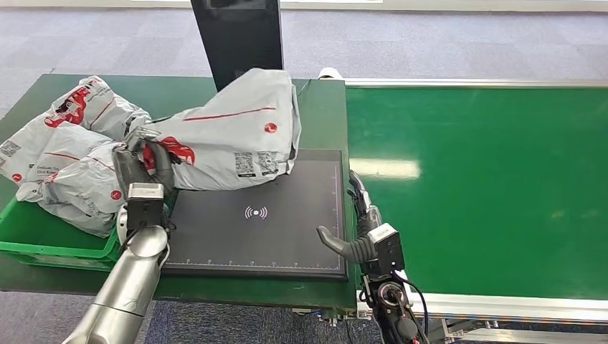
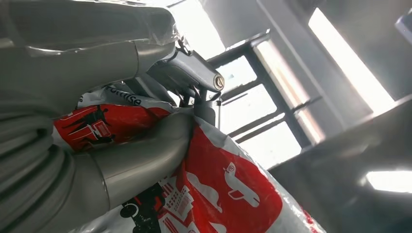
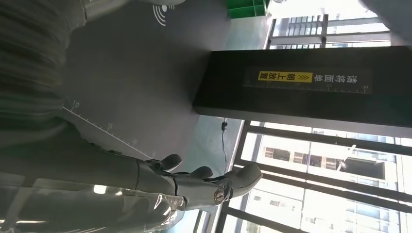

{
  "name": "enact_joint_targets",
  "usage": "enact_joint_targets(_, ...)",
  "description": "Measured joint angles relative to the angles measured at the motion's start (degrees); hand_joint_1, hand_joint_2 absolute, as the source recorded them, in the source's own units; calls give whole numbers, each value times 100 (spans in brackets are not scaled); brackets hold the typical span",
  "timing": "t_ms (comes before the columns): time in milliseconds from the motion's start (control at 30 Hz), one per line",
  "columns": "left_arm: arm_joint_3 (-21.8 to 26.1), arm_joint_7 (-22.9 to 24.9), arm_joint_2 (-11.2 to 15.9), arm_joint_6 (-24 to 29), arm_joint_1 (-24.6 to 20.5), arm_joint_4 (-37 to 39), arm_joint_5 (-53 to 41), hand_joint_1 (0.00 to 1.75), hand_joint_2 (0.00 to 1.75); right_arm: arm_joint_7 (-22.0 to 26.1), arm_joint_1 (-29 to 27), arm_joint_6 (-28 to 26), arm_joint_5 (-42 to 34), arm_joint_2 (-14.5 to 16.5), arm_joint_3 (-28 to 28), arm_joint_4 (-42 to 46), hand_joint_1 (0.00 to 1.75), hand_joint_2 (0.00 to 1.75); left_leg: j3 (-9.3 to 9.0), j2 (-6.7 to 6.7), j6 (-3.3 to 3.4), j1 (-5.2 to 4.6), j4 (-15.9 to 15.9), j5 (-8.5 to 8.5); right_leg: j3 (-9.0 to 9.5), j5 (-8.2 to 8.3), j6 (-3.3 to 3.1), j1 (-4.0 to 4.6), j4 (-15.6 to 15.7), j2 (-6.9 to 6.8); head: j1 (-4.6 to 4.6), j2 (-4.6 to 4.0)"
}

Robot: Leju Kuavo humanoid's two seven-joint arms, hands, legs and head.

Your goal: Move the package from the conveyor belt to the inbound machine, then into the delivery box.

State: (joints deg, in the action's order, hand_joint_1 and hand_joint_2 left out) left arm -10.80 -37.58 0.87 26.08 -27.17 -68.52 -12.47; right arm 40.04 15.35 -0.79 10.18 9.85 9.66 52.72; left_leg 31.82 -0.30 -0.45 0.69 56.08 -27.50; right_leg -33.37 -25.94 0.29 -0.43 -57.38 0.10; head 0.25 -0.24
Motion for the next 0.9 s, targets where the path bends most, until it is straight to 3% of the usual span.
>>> enact_joint_targets(300, 596, 184, 227, -211, 564, -1962, 198, 175, 175, -11, -89, 1, 48, -15, -174, 131, 0, 175, 4, 1, -1, 0, -1, -1, -5, -1, 0, 0, 0, 1, 0, 0)
enact_joint_targets(500, 1275, 650, 523, -175, 497, -2244, -172, 175, 175, -11, -248, 29, 176, -17, -286, 312, 0, 175, 2, 2, -3, 3, -1, 1, -7, 0, -1, 3, 0, 2, -1, 0)
enact_joint_targets(667, 1727, 1263, 842, -150, -70, -1415, -1218, 175, 175, -11, -272, 100, 232, -7, -328, 414, 0, 175, 1, 0, -7, 4, -1, 10, -4, 2, -4, 4, -1, -1, 1, 0)
enact_joint_targets(900, 1919, 1935, 1250, -54, -1367, 1030, -2661, 175, 175, -55, -384, 127, 307, 7, -334, 630, 0, 175, 2, 1, -9, 4, 0, 12, -8, 7, -9, 5, -3, 1, 1, 0)
